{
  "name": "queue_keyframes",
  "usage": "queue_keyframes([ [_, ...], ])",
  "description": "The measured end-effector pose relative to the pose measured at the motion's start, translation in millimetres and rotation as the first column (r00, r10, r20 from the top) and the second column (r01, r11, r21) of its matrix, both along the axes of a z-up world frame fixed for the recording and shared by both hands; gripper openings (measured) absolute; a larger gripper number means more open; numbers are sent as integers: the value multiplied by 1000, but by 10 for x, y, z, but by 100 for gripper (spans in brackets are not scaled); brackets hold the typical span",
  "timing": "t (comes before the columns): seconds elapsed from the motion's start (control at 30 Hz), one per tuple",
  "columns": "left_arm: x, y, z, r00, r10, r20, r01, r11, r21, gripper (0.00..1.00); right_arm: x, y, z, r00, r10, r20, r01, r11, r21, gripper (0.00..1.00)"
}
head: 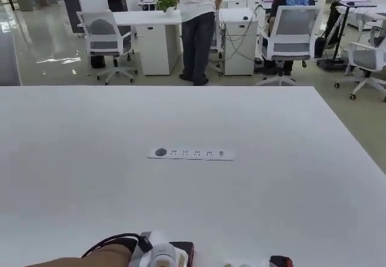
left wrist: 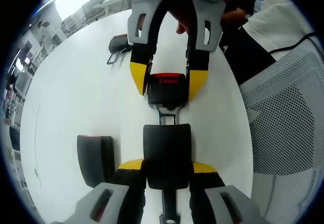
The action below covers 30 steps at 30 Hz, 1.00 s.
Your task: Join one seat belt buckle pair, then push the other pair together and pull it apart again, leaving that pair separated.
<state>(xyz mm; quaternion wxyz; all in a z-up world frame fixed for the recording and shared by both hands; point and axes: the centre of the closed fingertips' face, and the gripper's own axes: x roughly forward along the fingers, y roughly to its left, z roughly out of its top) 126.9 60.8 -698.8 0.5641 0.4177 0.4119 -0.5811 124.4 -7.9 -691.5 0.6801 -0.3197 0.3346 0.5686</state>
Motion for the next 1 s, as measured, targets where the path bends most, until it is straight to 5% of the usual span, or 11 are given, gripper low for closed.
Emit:
queue_keyframes([
  [1.0, 39, 11, -5, 1000, 24, 0, -24, 999, -43, 32, 41, 189, -21, 1000, 27, -4, -27, 1000, 5, 31],
])
